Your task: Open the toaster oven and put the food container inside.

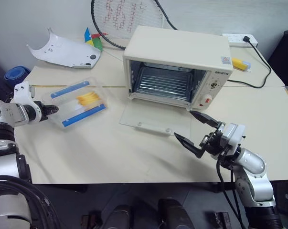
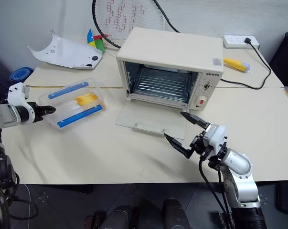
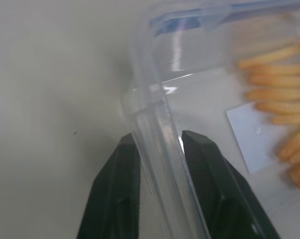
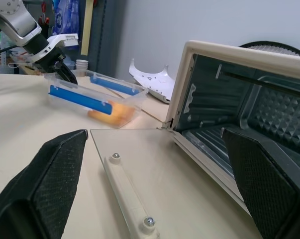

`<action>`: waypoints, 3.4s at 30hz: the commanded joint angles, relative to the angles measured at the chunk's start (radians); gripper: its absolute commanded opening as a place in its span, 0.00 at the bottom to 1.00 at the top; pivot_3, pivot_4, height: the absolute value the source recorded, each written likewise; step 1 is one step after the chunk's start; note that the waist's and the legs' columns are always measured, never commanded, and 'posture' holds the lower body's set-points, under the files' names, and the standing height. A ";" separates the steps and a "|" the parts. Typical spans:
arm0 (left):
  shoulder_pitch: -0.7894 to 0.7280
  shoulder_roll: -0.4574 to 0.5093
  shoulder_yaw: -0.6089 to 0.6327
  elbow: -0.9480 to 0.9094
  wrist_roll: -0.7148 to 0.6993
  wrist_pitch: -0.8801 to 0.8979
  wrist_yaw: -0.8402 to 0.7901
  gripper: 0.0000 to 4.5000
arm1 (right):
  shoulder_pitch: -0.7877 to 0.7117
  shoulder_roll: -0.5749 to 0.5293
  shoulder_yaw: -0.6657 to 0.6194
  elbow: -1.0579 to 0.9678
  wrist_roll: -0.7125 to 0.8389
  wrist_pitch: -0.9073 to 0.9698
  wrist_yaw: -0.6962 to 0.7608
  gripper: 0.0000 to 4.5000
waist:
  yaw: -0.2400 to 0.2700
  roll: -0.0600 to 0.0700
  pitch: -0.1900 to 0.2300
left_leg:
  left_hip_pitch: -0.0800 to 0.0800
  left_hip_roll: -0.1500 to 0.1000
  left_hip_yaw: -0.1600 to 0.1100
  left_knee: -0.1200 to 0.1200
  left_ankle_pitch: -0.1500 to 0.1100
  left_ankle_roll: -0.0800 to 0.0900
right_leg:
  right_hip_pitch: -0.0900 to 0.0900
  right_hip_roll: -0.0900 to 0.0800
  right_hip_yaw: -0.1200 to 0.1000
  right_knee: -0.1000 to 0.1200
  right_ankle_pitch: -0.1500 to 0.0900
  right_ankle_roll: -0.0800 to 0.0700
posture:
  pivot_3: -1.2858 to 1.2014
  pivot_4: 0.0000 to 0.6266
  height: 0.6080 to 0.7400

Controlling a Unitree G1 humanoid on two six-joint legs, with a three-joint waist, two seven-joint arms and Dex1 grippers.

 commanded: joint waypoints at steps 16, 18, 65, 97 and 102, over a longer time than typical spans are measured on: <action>-0.086 -0.142 -0.137 -0.561 -0.010 0.357 -0.297 0.01 | 0.179 -0.084 -0.133 -0.044 0.011 -0.011 -0.022 1.00 | 0.033 -0.002 0.001 | -0.011 -0.002 -0.005 0.011 -0.002 0.003 | -0.003 -0.001 -0.001 0.001 0.000 0.000 | 0.52 0.24 1.00; -0.112 -0.240 -0.092 -0.587 -0.016 0.428 -0.232 0.01 | 0.205 -0.086 -0.145 -0.059 0.013 -0.007 -0.030 1.00 | 0.042 -0.002 0.001 | -0.011 -0.002 -0.005 0.014 -0.002 0.004 | -0.002 -0.001 -0.001 0.001 0.000 0.000 | 0.52 0.24 1.00; 0.372 -0.303 -0.243 -0.654 0.061 -0.725 -0.775 0.00 | 0.085 -0.124 0.150 -0.283 -0.086 0.455 -0.232 0.01 | 0.050 -0.001 0.001 | -0.013 -0.009 -0.009 0.018 -0.005 0.004 | -0.010 -0.003 0.002 0.001 0.001 0.000 | 0.52 0.24 1.00; 0.159 -0.550 -0.109 -0.382 0.067 -0.805 -0.428 0.26 | -0.304 0.031 0.061 0.080 -0.159 0.344 -0.315 0.00 | -0.001 -0.002 0.001 | -0.014 -0.010 -0.009 0.016 -0.004 0.004 | -0.016 -0.003 0.000 0.007 0.001 0.001 | 0.52 0.24 1.00; 0.330 -0.360 -0.081 -0.595 -0.025 -0.840 -0.705 0.61 | -0.110 -0.092 -0.047 -0.071 -0.074 0.398 -0.232 0.00 | -0.005 -0.001 0.001 | -0.014 -0.012 -0.015 0.014 -0.004 0.004 | -0.015 -0.003 0.003 0.006 0.001 0.001 | 0.52 0.24 1.00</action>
